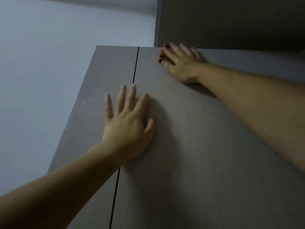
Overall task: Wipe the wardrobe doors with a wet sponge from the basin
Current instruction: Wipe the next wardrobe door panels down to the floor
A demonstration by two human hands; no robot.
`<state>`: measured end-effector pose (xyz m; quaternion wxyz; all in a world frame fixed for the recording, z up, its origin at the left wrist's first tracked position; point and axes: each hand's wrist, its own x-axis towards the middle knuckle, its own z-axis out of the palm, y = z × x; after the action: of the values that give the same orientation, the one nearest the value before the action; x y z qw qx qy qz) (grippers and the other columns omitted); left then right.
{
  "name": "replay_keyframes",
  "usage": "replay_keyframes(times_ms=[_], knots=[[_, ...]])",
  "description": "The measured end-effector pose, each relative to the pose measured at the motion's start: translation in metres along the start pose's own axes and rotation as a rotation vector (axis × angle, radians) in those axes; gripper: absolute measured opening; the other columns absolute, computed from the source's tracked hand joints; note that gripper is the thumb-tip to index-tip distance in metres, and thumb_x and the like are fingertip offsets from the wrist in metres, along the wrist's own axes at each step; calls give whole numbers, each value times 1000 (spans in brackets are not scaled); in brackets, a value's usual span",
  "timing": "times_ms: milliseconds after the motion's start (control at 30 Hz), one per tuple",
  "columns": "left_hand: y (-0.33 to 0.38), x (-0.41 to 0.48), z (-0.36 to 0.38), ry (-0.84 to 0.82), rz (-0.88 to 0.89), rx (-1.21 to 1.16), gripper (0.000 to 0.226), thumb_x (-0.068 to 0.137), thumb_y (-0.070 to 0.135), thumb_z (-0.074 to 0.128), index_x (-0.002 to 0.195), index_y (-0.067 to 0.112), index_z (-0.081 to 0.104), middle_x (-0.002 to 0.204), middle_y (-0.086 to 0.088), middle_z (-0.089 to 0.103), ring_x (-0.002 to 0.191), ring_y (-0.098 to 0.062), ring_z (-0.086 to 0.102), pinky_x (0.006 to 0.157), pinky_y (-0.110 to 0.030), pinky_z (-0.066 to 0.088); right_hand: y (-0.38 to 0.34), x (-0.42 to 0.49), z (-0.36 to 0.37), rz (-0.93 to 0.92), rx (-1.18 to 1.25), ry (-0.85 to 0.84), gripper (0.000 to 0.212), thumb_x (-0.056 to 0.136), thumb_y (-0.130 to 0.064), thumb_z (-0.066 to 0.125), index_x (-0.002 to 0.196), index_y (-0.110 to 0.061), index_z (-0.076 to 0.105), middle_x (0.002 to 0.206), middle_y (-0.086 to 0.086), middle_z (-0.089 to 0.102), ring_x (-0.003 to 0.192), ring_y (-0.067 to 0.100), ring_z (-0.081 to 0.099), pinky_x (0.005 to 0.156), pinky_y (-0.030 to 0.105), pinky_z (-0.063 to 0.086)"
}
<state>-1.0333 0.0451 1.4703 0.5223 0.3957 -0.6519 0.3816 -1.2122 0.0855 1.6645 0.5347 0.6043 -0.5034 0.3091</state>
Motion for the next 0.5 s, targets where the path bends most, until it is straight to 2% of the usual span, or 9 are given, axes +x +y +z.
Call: replay_keyframes(times_ms=[33,100,233,267,400,433,500], knots=[[7,0,1,-21,24,-13,82,87,67,4,162,35,-2,170,2,-18,153,-21,-29,121,-57,-19,3,7,-4,65,29,3,68,104,-65,13,162,-36,-5,171,-8,-11,157,22,-11,126,49,-8],[15,0,4,-75,35,-36,79,90,66,8,161,36,-3,170,4,-16,154,-20,-26,121,-58,-19,-3,2,-1,60,23,11,69,103,-65,14,162,-35,-6,171,-6,-12,157,24,-13,125,51,-9],[14,-1,9,-85,33,-9,78,90,65,10,161,36,-6,170,4,-19,153,-20,-28,121,-58,-21,-9,-44,21,-243,-39,9,71,101,-68,14,160,-38,-10,170,-11,-14,156,17,-14,126,48,-7],[13,-1,10,-85,32,-2,78,90,65,9,161,36,-7,169,4,-20,153,-20,-29,121,-57,-21,0,-43,20,-257,-56,7,70,101,-68,14,160,-39,-9,170,-12,-13,156,16,-13,126,46,-6],[17,-2,14,-52,27,32,77,91,65,9,161,36,-8,169,3,-20,153,-20,-28,121,-58,-19,38,-14,-2,98,-26,-12,68,103,-66,14,161,-37,-8,171,-8,-13,157,22,-11,126,47,-6],[18,-2,15,-47,20,33,77,91,65,9,161,36,-8,170,3,-19,153,-20,-28,122,-58,-18,39,-13,-3,128,-10,-15,69,103,-66,14,161,-36,-7,171,-8,-13,157,22,-12,126,48,-6],[16,-1,14,-42,11,29,78,90,65,9,161,36,-6,170,3,-18,154,-20,-26,122,-59,-16,24,-27,3,44,-18,-2,71,102,-67,15,162,-35,-7,171,-8,-13,157,21,-12,126,48,-6]])
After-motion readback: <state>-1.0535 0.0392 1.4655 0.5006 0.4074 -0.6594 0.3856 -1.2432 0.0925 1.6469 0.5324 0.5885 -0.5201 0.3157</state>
